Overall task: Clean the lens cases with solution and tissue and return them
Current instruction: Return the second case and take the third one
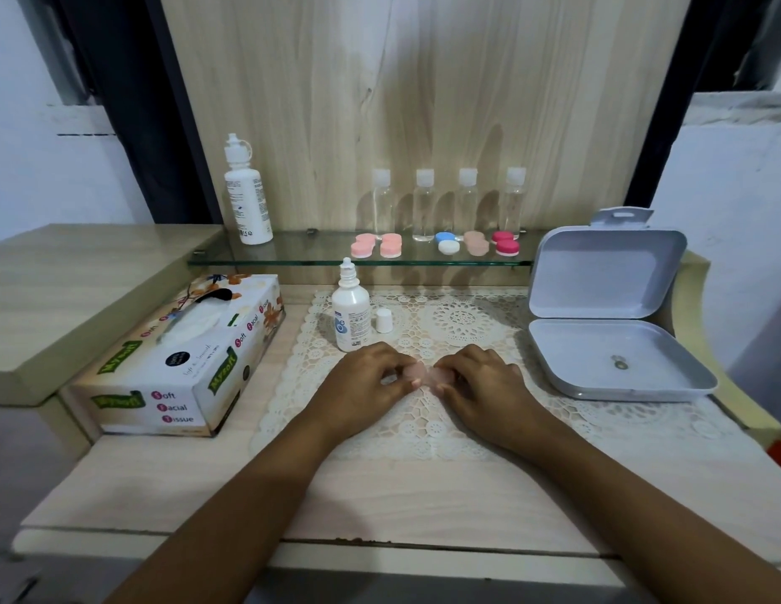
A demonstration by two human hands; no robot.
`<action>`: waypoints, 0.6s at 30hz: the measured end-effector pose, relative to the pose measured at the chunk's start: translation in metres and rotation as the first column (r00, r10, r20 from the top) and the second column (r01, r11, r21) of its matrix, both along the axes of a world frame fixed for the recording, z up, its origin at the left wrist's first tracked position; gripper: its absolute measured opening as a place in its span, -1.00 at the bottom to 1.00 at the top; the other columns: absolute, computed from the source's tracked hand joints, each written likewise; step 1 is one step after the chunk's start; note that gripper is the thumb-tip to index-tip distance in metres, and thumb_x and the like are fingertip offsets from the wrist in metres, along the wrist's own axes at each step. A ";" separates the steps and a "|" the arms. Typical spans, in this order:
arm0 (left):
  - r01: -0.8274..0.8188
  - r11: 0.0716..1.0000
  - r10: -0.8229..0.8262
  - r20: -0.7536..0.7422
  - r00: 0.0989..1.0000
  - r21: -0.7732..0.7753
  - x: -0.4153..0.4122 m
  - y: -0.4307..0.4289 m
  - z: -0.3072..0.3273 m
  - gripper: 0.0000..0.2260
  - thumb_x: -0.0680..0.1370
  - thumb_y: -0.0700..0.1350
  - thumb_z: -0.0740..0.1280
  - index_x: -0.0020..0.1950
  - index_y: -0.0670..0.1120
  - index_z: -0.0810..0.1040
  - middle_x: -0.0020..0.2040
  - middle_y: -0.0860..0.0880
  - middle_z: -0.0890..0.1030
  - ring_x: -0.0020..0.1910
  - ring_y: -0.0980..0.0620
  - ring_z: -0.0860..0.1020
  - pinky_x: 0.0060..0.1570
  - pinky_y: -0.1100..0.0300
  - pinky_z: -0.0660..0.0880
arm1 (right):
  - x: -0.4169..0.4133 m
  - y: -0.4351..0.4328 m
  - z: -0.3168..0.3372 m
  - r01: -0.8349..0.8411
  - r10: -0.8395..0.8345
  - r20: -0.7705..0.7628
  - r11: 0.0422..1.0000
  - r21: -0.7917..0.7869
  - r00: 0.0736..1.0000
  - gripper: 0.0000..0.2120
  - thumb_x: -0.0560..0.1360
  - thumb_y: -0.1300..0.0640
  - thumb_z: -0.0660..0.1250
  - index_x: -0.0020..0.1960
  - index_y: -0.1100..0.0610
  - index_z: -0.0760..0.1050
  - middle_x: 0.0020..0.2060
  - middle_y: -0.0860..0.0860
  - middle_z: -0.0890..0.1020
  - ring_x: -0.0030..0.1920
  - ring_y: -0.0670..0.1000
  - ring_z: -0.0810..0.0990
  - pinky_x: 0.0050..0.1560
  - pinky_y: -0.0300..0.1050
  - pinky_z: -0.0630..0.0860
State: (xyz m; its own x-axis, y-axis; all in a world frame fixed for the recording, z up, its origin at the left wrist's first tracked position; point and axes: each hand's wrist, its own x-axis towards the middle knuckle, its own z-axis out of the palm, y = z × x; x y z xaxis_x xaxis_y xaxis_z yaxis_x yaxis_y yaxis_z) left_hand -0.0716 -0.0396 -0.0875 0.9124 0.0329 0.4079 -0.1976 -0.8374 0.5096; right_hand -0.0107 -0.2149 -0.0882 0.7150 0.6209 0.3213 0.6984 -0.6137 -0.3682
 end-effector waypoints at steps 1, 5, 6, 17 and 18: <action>0.000 1.000 0.000 0.000 1.000 -0.008 0.000 0.000 0.000 -0.79 0.48 -0.01 0.40 0.09 -0.03 0.64 -0.05 0.08 0.59 -0.06 0.15 0.53 -0.04 0.33 0.44 | 0.000 0.000 0.000 -0.002 0.002 0.005 1.000 -0.003 1.000 -0.72 0.54 -0.05 0.21 0.22 -0.02 0.44 0.11 -0.06 0.47 0.15 0.00 0.38 0.00 -0.09 0.21; 0.004 1.000 -0.004 -0.022 1.000 0.011 0.000 -0.002 -0.001 -0.76 0.52 0.00 0.35 0.15 -0.01 0.60 -0.02 0.08 0.55 0.00 0.13 0.50 0.07 0.22 0.43 | 0.001 0.000 -0.002 -0.007 0.007 0.020 1.000 -0.004 1.000 -0.73 0.55 -0.03 0.19 0.22 -0.02 0.43 0.11 -0.07 0.46 0.14 0.00 0.38 -0.01 -0.09 0.21; 0.000 0.998 0.002 -0.038 0.999 0.056 0.001 -0.003 -0.002 -0.72 0.54 0.01 0.32 0.22 -0.01 0.56 0.02 0.06 0.54 0.05 0.11 0.48 0.12 0.17 0.40 | 0.001 0.000 -0.002 -0.008 0.008 0.025 1.000 0.000 1.000 -0.73 0.55 -0.03 0.19 0.22 -0.02 0.43 0.11 -0.07 0.46 0.14 0.00 0.38 -0.01 -0.09 0.20; -0.015 1.000 0.015 -0.016 1.000 0.001 0.001 -0.004 0.000 -0.74 0.47 0.02 0.40 0.12 -0.04 0.62 -0.06 0.11 0.54 -0.02 0.12 0.53 0.07 0.15 0.46 | -0.002 0.000 0.000 -0.030 0.030 0.047 1.000 -0.003 0.998 -0.75 0.56 0.00 0.18 0.20 0.00 0.43 0.08 -0.08 0.44 0.12 -0.02 0.36 -0.05 -0.10 0.16; -0.019 1.000 0.018 -0.016 1.000 -0.012 0.001 -0.005 0.000 -0.74 0.46 0.02 0.41 0.10 -0.05 0.62 -0.08 0.13 0.54 -0.03 0.13 0.53 0.05 0.17 0.46 | -0.002 0.000 -0.001 -0.032 0.032 0.047 0.999 0.000 0.998 -0.76 0.56 0.00 0.18 0.20 0.00 0.43 0.08 -0.08 0.44 0.12 -0.02 0.36 -0.05 -0.10 0.16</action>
